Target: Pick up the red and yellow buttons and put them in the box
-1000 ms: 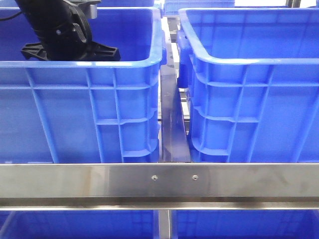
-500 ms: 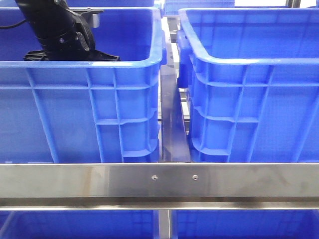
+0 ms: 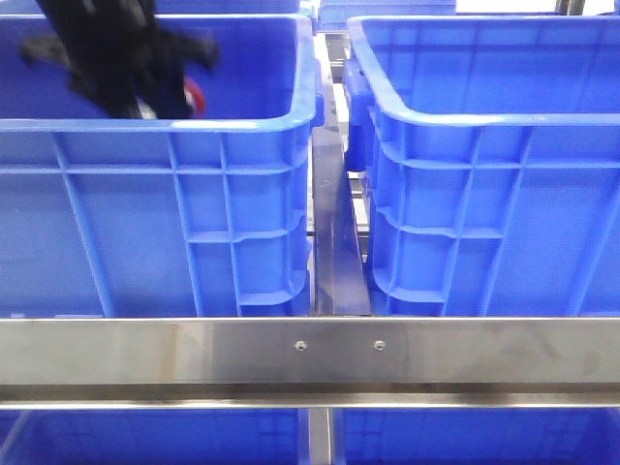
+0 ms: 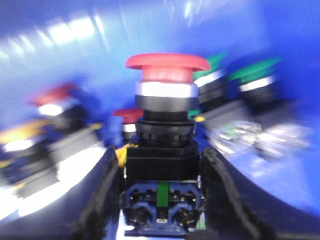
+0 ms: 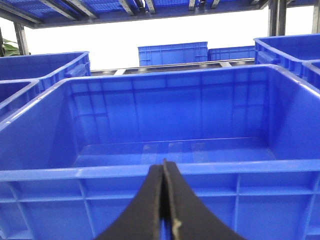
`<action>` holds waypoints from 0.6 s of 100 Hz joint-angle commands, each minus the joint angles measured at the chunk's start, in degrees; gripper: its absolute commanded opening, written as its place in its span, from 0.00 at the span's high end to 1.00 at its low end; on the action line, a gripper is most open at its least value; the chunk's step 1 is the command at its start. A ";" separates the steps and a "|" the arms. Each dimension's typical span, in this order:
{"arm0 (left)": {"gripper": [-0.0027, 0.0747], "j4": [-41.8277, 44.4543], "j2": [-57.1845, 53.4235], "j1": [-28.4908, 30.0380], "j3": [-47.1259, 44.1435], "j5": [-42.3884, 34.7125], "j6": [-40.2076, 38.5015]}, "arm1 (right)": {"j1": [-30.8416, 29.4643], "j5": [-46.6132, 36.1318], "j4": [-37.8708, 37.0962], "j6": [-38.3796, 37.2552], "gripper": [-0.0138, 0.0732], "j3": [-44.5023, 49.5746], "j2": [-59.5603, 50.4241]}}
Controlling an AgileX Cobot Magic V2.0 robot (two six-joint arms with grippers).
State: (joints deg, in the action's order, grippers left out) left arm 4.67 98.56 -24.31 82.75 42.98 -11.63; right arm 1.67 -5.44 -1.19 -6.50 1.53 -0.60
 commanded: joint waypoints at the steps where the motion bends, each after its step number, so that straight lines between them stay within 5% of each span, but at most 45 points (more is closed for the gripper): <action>1: 0.99 0.36 -6.41 -1.40 1.79 -0.15 0.69 | -0.28 -4.86 -0.21 -0.04 0.92 -1.10 -1.15; 29: 0.99 0.36 -16.66 -8.42 1.69 3.60 3.40 | -0.28 -4.86 -0.21 -0.04 0.92 -1.10 -1.15; 60: 0.99 0.36 -21.59 -23.14 1.69 4.97 3.53 | -0.28 -6.77 -0.21 -0.04 0.92 -1.10 -1.15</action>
State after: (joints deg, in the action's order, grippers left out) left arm 4.99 79.33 -43.89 82.75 50.49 -8.16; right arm 1.67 -6.10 -1.19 -6.50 1.53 -0.60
